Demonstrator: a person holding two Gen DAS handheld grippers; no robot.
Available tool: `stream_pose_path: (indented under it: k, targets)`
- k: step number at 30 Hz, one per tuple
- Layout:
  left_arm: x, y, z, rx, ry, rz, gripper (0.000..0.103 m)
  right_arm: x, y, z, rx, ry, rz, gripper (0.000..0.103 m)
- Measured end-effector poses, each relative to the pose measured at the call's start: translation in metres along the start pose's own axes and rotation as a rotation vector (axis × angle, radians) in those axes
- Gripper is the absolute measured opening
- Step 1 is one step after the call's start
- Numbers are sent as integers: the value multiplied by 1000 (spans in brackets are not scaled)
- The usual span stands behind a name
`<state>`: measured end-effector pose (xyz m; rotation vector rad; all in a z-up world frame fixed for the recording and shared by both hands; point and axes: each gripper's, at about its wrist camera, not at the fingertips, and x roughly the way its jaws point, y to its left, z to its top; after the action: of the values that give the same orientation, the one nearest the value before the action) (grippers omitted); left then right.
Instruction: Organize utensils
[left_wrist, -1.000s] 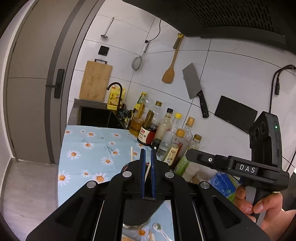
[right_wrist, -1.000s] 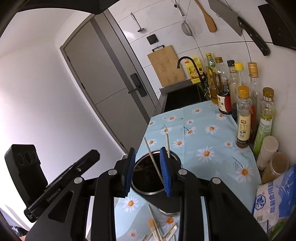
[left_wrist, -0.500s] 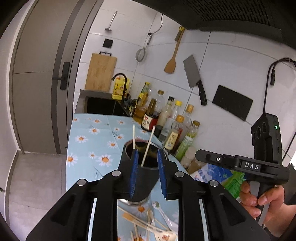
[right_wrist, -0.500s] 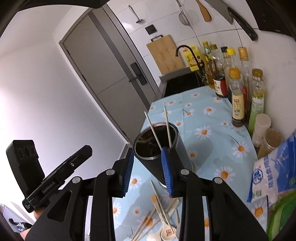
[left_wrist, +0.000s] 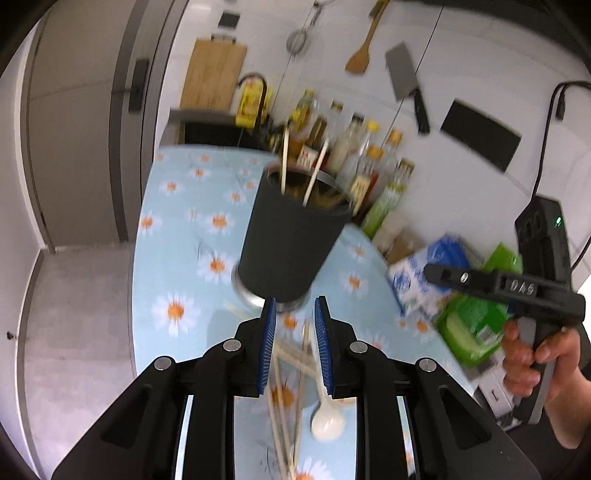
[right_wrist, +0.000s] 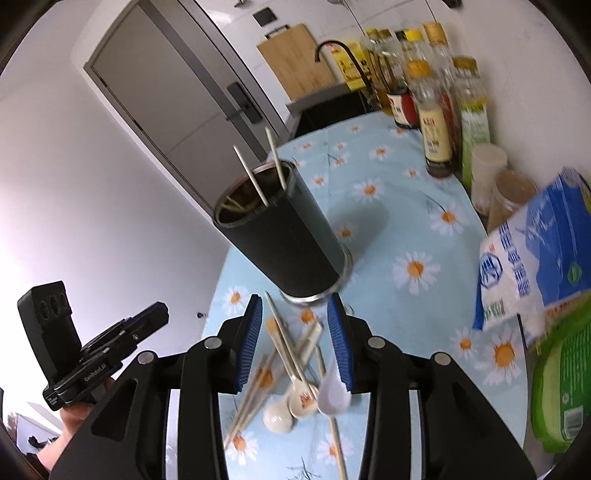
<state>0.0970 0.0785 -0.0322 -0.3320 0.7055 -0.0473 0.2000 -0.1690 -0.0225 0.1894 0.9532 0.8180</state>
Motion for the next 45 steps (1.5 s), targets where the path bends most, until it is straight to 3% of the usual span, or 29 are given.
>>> stream_pose_path:
  k: [14,24,28,32,35,40,42,45]
  targets:
    - [44,13,-64,4,345,80,21,18,-22,-48,4,199,-10,42]
    - [56,10,-88,26,497,128,21,50,-14,-80,-126,407,-118,43]
    - [59,8,-94,32,528,146,21,65,-5,-82,-181,490,-141,41]
    - [62,7,-99,43,546,163,21,88,5,-85,-233,604,-171,31]
    - [62,5,-97,48,554,172,21,102,13,-86,-268,664,-212,29]
    - [61,6,-96,51,563,186,21,125,20,-87,-304,728,-297,20]
    - [62,6,-96,50,568,190,21,131,23,-86,-311,748,-309,11]
    - [59,5,-95,53,573,187,21,144,27,-82,-301,778,-326,11]
